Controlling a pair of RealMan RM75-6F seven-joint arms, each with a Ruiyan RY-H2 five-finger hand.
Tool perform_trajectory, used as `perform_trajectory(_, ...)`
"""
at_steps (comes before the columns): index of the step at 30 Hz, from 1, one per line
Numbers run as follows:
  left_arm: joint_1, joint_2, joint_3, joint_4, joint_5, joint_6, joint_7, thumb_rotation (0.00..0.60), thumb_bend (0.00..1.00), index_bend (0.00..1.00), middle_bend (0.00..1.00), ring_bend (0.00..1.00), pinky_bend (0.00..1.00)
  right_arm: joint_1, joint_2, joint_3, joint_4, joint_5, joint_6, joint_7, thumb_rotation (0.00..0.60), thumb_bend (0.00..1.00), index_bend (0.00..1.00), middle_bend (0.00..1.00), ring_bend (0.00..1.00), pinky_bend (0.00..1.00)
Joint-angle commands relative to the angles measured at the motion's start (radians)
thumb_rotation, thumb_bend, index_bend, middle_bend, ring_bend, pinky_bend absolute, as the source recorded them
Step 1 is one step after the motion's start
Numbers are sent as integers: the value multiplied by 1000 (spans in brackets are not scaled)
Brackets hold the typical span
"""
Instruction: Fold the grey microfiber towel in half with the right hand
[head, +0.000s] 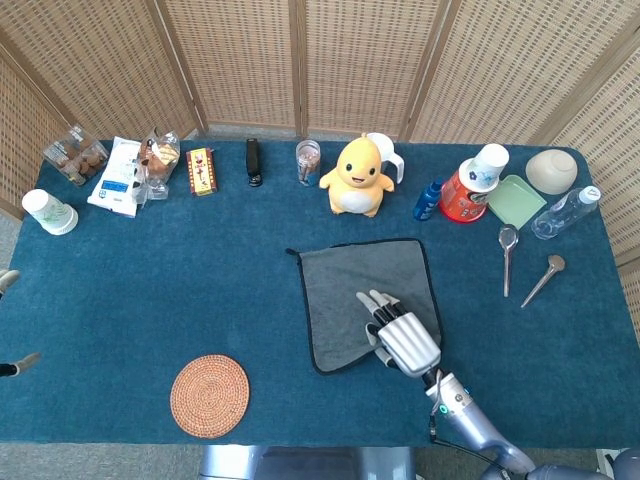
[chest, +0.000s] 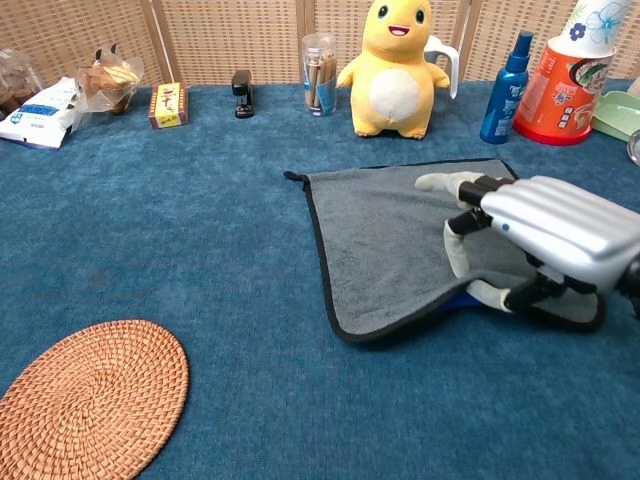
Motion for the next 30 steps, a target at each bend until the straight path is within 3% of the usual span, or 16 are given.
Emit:
perform_trajectory(1, -1, 1, 1, 0, 1, -3, -1, 600, 102, 0, 0, 0, 0, 18, -1, 30, -23, 43, -35, -18, 600, 472, 657, 81, 3, 224)
perform_trajectory(7, 0, 5, 1, 0, -3, -6, -10, 600, 102, 0, 0, 0, 0, 71, -36, 141, -28, 203, -121, -80, 600, 475, 663, 81, 3, 224)
perform_trajectory(30, -12, 2, 4, 3, -8, -31, -4, 600, 103, 0, 0, 0, 0, 189, -248, 335, 115, 476, -52, -262, 600, 488, 678, 81, 0, 224)
